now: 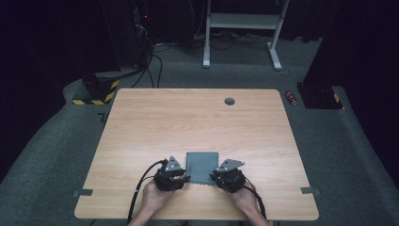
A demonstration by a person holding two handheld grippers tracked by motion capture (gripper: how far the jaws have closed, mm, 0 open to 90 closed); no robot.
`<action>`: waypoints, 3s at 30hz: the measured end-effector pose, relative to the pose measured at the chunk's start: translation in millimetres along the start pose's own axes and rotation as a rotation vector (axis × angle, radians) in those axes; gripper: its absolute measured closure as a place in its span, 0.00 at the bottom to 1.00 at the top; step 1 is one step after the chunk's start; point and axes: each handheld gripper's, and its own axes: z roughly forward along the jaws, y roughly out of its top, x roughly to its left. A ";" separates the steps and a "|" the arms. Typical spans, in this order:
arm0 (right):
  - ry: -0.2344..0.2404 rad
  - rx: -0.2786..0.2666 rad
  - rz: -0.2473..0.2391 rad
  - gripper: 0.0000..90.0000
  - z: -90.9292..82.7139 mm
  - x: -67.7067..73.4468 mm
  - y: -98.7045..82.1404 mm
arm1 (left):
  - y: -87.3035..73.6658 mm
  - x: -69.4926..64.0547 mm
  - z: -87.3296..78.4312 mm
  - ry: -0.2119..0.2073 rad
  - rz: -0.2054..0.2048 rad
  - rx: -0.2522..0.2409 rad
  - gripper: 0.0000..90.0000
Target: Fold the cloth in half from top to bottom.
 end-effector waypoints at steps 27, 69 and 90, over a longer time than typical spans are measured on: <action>-0.111 -0.012 0.154 0.85 32.8 -50.2 42.7 | 56.1 42.0 37.9 0.219 -0.074 0.025 0.61; -0.201 0.034 0.174 0.87 51.7 -79.9 65.7 | 73.0 65.9 42.3 0.174 -0.093 0.003 0.78; -0.140 0.004 0.117 0.85 31.2 -57.6 41.1 | 36.8 36.2 20.7 0.132 -0.092 -0.019 0.60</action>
